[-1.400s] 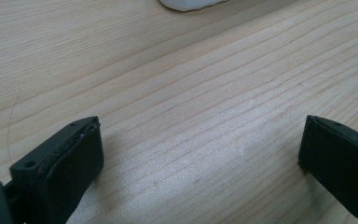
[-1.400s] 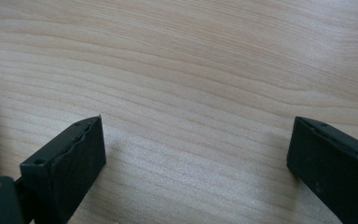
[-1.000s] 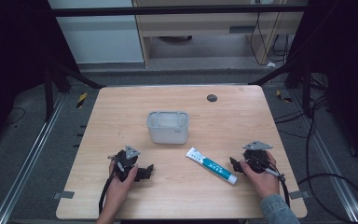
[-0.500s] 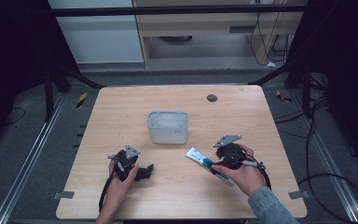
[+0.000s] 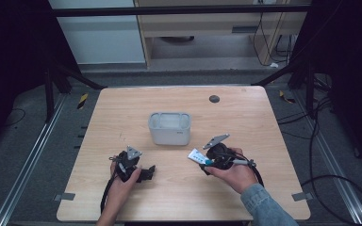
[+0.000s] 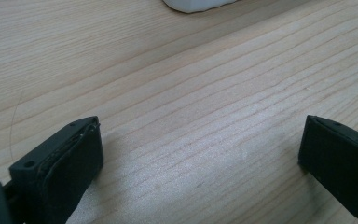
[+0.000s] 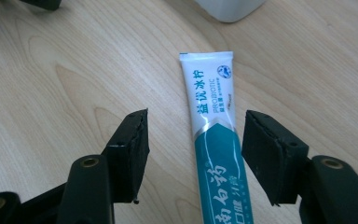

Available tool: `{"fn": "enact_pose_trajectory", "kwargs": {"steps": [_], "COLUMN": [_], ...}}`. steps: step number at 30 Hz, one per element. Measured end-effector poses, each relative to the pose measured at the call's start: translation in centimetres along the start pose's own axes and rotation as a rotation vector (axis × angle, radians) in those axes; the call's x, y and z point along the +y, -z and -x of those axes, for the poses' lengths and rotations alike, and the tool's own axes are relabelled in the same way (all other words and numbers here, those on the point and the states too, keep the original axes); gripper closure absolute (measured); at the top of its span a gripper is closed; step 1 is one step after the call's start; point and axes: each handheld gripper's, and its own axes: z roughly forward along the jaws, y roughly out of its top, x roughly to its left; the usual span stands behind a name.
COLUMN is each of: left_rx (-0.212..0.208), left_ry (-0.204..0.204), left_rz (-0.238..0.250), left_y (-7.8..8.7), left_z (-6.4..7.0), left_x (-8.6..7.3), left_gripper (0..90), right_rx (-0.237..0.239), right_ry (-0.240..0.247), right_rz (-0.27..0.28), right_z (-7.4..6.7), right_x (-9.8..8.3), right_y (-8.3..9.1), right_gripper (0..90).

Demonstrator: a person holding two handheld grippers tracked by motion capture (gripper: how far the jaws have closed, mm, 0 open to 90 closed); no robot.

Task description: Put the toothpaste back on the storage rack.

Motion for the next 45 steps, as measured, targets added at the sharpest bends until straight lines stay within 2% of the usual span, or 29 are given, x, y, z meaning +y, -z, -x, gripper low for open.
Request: {"fn": "enact_pose_trajectory", "kwargs": {"steps": [3, 7, 10, 16, 20, 22, 27, 31, 36, 45], "left_rx": [0.000, 0.001, 0.001, 0.003, 0.003, 0.003, 0.003, 0.003, 0.003, 0.004], "left_ry": [0.000, 0.000, 0.001, 0.002, 0.003, 0.002, 0.003, 0.003, 0.002, 0.003], "left_rz": [0.000, -0.001, -0.001, -0.001, -0.001, -0.001, -0.001, -0.001, -0.001, 0.000], "left_y": [0.0, 0.0, 0.0, 0.1, 0.1, 0.1, 0.0, 0.0, 0.0, 0.0], "left_z": [0.0, 0.0, 0.0, 0.0, 0.0, 0.0, 0.0, 0.0, 0.0, 0.0], "left_x": [0.0, 0.0, 0.0, 0.0, 0.0, 0.0, 0.0, 0.0, 0.0, 0.0], "left_gripper": [0.0, 0.0, 0.0, 0.0, 0.0, 0.0, 0.0, 0.0, 0.0, 0.0], "right_rx": [0.006, 0.007, 0.007, 0.008, 0.011, 0.019, 0.017, 0.019, -0.007, -0.005], "right_ry": [0.001, -0.023, -0.033, -0.010, -0.012, -0.012, -0.008, -0.012, -0.014, -0.006], "right_rz": [-0.015, -0.007, -0.009, -0.016, -0.034, -0.025, -0.042, -0.059, -0.081, -0.131], "right_z": [0.1, 0.5, 0.6, 0.2, 0.3, 0.3, 0.5, 0.4, 0.5, 0.8], "right_x": [0.2, 0.5, 0.4, 0.3, 0.3, 0.3, 0.6, 0.9, 1.2, 1.3], "right_y": [-0.3, -0.6, -0.9, -1.1, -1.2, -1.2, -1.4, -1.7, -2.1, -3.8], "right_gripper": [38.8, 34.4, 37.5, 44.3, 46.9, 47.8, 47.5, 40.9, 40.5, 47.5]}}
